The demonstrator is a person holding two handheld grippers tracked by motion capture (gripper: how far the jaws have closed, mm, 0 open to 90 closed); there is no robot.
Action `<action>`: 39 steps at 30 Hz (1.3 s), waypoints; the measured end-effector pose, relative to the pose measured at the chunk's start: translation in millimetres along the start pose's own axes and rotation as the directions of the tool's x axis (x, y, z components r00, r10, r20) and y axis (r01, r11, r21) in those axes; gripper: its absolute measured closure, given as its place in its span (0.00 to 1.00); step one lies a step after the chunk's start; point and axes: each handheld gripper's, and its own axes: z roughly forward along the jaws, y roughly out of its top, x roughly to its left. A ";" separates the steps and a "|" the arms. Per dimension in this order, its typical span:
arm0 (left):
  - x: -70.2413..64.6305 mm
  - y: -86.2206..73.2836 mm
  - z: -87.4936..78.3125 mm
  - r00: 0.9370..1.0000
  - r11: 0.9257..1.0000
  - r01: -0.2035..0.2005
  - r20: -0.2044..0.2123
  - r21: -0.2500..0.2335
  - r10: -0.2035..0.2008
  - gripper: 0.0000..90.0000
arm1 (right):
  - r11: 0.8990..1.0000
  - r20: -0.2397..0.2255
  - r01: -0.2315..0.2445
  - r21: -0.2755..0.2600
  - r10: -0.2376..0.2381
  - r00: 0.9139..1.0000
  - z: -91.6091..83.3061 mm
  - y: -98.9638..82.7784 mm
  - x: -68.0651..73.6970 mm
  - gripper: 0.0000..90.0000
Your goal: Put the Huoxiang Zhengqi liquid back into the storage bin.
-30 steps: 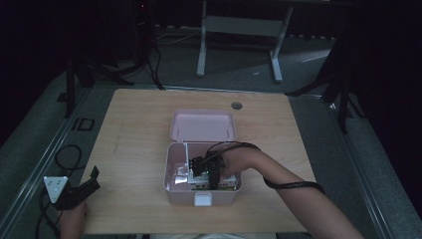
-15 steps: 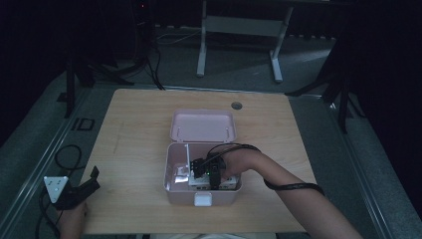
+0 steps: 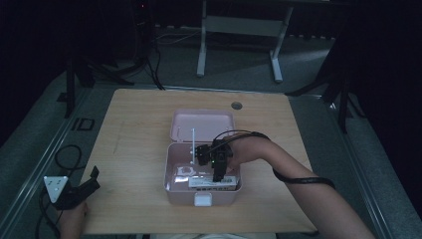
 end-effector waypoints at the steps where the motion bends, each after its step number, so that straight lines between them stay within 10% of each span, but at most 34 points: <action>1: -0.1 0.0 0.0 1.000 1.000 0.001 0.000 0.001 -0.001 0.02 | 1.000 0.012 -0.001 -0.014 0.001 1.000 -4.9 -3.4 -0.3 0.53; 11: -0.3 0.1 0.0 1.000 1.000 -0.003 -0.002 0.003 0.003 0.02 | 0.982 0.075 -0.056 -0.179 0.070 0.995 -40.5 -35.2 -3.4 0.20; 17: -0.4 0.1 0.0 1.000 1.000 -0.004 -0.003 0.004 0.004 0.02 | 0.943 0.179 -0.049 -0.329 0.114 0.977 -59.3 -68.5 -7.4 0.13; 20: -0.5 0.0 0.0 1.000 1.000 -0.003 -0.004 0.002 0.003 0.02 | 0.921 0.187 -0.078 -0.382 0.159 0.969 -58.8 -85.4 -15.9 0.13; 32: -0.5 0.0 -0.3 1.000 1.000 -0.006 -0.004 0.002 0.006 0.02 | 0.884 0.179 -0.182 -0.430 0.281 0.943 -24.1 -145.4 -35.3 0.14; 39: -0.3 0.0 -0.2 1.000 1.000 -0.004 -0.003 0.003 0.004 0.02 | 0.806 0.152 -0.267 -0.528 0.399 0.904 15.2 -168.7 -46.6 0.14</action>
